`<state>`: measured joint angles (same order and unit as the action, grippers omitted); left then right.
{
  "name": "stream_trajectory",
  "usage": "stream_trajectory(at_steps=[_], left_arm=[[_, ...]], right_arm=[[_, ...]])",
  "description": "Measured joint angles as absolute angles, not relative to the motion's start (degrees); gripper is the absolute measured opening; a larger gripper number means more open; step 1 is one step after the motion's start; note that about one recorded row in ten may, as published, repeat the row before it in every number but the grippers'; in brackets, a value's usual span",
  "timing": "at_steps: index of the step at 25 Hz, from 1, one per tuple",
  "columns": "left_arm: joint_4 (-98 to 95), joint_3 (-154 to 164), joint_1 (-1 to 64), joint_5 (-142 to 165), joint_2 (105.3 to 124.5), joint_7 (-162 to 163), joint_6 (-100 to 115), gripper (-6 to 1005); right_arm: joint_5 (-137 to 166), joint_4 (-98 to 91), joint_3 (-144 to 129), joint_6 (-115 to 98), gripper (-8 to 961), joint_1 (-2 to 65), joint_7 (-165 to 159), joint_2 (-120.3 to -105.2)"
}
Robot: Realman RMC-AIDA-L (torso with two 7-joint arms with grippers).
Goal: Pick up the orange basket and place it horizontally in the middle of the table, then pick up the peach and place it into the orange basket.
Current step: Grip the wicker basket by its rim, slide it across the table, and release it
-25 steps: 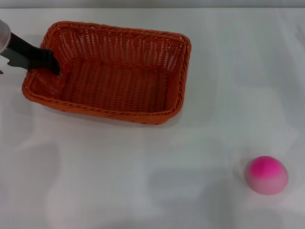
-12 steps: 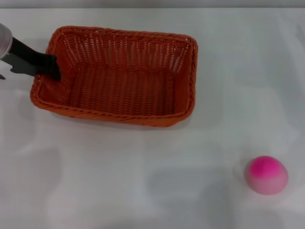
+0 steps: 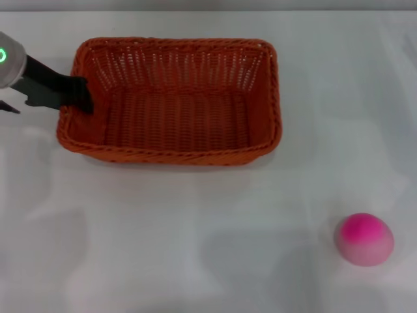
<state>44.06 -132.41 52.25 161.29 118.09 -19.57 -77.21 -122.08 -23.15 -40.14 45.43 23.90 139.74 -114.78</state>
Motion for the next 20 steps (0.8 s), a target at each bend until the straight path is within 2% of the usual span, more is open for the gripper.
stream_trajectory(at_steps=[20], left_arm=[[42.19, -129.47, 52.85, 157.65, 118.32, -19.71, -75.73, 126]], right_arm=[[-122.08, -23.21, -40.25, 45.57, 857, 23.62, 139.74, -114.54]])
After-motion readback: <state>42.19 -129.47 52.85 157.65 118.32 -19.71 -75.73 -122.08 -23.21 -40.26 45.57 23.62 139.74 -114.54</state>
